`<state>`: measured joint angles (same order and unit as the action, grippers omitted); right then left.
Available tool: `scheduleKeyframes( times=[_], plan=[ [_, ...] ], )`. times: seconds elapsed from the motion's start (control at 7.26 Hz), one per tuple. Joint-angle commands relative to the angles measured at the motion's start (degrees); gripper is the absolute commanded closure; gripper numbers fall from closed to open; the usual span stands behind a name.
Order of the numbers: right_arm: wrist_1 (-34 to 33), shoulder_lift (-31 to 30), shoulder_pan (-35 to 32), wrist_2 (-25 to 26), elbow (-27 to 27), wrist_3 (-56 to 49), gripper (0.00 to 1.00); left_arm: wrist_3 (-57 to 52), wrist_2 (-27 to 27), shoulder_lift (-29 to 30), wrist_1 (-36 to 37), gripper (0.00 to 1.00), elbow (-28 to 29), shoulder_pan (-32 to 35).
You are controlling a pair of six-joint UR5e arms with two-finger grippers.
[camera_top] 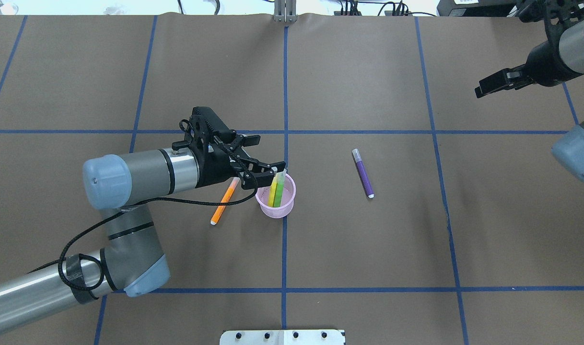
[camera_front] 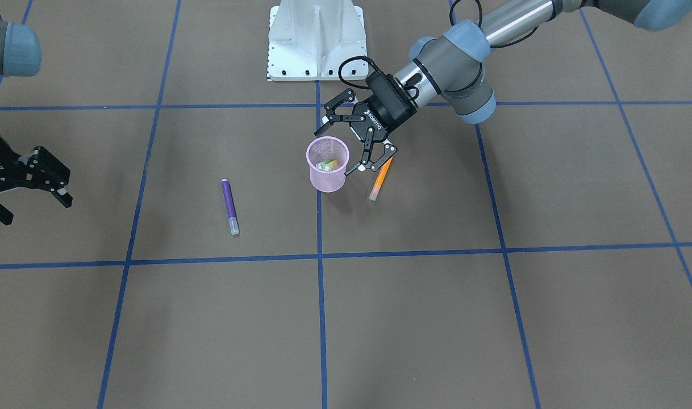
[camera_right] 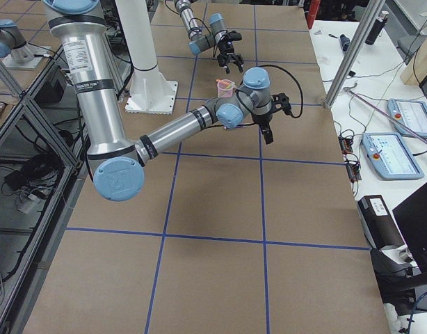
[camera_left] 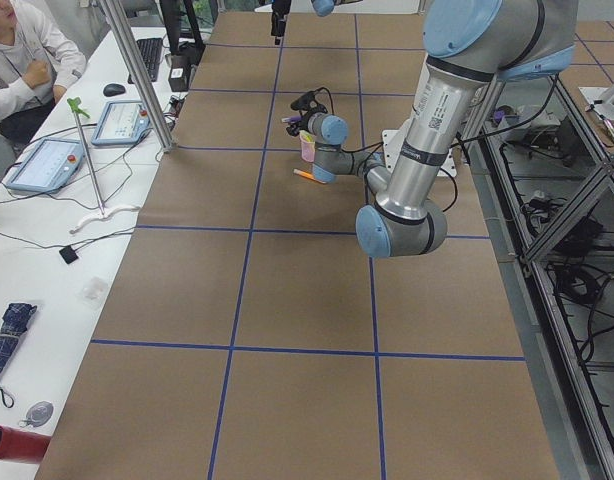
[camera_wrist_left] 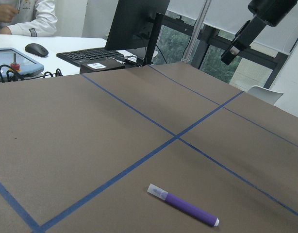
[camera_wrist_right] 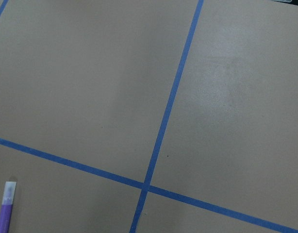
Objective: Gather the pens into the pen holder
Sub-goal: 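Withdraw the left gripper while the right gripper moves to the purple marker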
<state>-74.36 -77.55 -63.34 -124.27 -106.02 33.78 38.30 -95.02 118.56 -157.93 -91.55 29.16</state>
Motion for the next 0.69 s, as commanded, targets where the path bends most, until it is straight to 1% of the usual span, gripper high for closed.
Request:
scheduleKeyframes(
  times=[0.0, 0.14, 0.28, 0.41, 0.55],
  plan=[
    [0.2, 0.2, 1.6, 0.0, -0.3, 4.8, 0.01, 0.0, -5.0, -1.6, 27.8, 0.01, -13.1, 3.0],
    [1.5, 0.2, 2.9, 0.6, -0.4, 7.6, 0.01, 0.0, -6.3, -1.4, 43.9, 0.01, -19.0, 3.7],
    [2.7, 0.2, 5.4, 3.4, -0.5, 11.2, 0.01, 0.0, -6.5, -1.6, 54.5, 0.01, -23.5, 4.1],
    [3.2, 0.4, 9.2, 7.4, -0.8, 15.7, 0.01, 0.0, -6.6, -1.7, 58.8, 0.01, -24.5, 4.8],
    [3.3, 1.6, 12.9, 11.4, -1.0, 19.0, 0.01, 0.2, -6.5, -2.8, 59.1, 0.01, -24.6, 4.9]
  ],
)
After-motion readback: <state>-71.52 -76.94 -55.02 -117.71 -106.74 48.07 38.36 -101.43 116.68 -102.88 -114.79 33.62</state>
